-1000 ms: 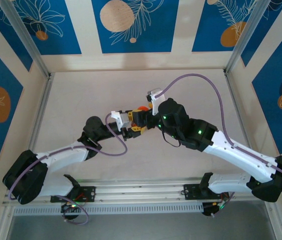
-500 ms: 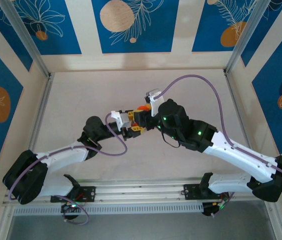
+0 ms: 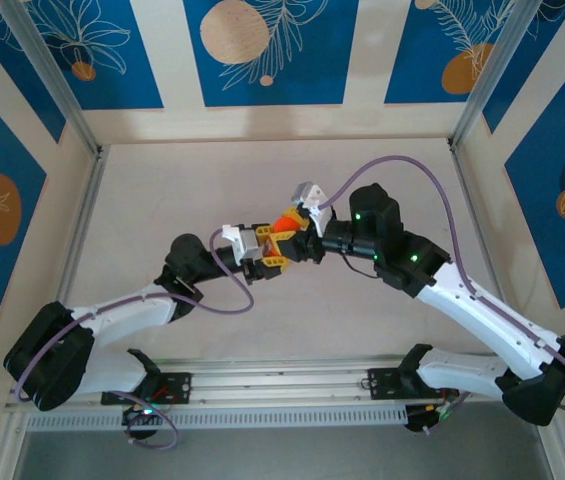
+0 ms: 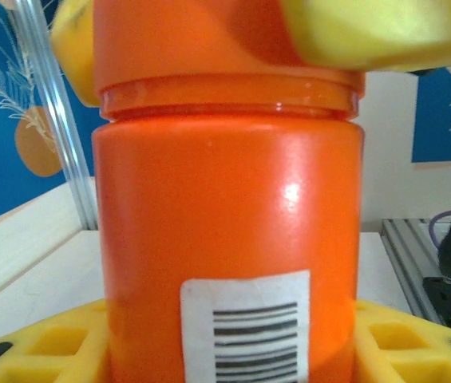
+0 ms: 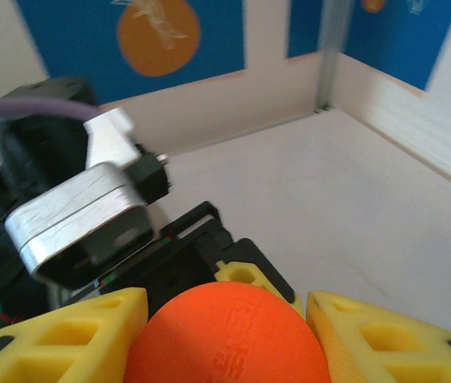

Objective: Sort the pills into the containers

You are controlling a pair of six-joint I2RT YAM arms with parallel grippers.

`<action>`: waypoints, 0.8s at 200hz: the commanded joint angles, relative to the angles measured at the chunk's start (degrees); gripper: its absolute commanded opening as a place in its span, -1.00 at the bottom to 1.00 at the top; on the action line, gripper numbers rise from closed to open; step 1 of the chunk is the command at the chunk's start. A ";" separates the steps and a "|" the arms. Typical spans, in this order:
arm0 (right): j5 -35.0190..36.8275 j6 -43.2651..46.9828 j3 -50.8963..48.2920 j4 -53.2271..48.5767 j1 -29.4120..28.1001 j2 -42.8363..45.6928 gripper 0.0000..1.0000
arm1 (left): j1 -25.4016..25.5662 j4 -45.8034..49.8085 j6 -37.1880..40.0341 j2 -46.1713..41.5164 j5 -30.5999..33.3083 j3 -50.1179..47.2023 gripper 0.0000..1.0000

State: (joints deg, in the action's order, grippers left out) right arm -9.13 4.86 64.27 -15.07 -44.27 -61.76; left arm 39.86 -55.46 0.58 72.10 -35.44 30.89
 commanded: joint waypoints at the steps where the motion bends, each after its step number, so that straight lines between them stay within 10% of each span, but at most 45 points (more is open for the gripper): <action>1: -23.63 13.78 0.96 -7.59 3.58 -1.47 -0.20 | -0.38 -5.10 -1.16 -0.16 -0.61 0.46 -1.00; 40: -41.68 37.33 9.15 -25.75 9.78 -7.62 -0.15 | -0.38 -5.45 -1.59 0.16 -2.08 0.64 -1.00; 98: -41.82 53.70 22.98 -45.00 11.13 -17.39 0.10 | -0.30 -5.32 -1.55 0.25 -3.58 0.88 -1.00; 160: -39.41 53.35 24.35 -43.61 11.55 -17.63 0.51 | -0.26 -5.37 -1.63 0.65 -3.93 1.01 -1.00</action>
State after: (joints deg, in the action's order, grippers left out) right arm -46.96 58.37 89.23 -56.69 -32.75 -80.71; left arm 40.16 -57.63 0.32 72.51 -40.25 30.74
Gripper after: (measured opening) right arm 0.733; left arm 0.517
